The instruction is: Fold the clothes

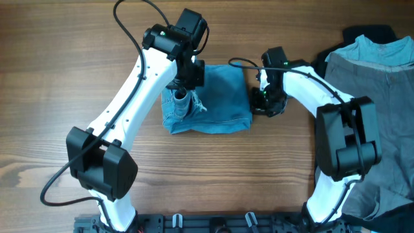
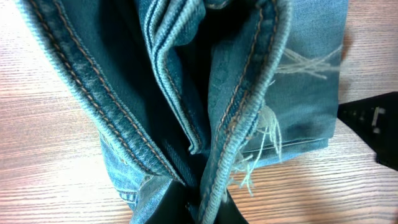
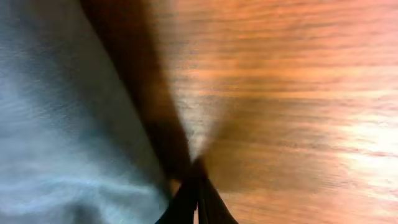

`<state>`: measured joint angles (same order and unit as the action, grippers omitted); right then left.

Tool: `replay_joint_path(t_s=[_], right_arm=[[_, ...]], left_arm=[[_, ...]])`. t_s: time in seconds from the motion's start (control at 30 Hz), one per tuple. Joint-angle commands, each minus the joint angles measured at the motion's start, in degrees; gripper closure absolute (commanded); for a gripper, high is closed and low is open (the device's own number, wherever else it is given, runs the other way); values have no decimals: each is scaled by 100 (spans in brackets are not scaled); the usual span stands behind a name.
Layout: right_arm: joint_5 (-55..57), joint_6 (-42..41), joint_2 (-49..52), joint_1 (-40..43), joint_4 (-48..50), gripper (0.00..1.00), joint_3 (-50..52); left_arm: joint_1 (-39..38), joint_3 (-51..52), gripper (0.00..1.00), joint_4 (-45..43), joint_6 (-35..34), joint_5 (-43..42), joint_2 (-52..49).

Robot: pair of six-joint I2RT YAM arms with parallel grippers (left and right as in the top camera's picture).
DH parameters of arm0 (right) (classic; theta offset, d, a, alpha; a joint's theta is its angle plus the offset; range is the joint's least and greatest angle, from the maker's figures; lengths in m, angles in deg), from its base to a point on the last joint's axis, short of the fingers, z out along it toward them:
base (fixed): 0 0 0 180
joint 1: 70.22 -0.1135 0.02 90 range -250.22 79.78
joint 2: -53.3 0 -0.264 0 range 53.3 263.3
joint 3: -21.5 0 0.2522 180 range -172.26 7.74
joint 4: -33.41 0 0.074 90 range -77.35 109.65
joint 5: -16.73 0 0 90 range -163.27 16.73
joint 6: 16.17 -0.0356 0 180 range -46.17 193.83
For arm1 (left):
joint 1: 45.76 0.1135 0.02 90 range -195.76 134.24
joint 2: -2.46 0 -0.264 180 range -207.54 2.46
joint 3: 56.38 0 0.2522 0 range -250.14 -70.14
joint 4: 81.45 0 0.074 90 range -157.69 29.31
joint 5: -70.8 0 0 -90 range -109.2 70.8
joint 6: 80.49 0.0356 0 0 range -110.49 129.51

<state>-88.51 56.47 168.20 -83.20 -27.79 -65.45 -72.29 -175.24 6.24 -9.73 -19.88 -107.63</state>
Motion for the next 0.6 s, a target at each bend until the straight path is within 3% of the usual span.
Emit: replay_joint_path(t_s=[0.0, 0.37, 0.57], right_arm=[[-133, -61, 278, -31, 155, 96, 293], [-199, 538, -1311, 37, 107, 96, 216], [-413, 525, -1104, -142, 280, 96, 509]], left_arm=[[-11, -234, 96, -2, -55, 55, 26], [-9, -240, 96, 22, -52, 59, 26], [-9, -240, 96, 20, -52, 59, 26]])
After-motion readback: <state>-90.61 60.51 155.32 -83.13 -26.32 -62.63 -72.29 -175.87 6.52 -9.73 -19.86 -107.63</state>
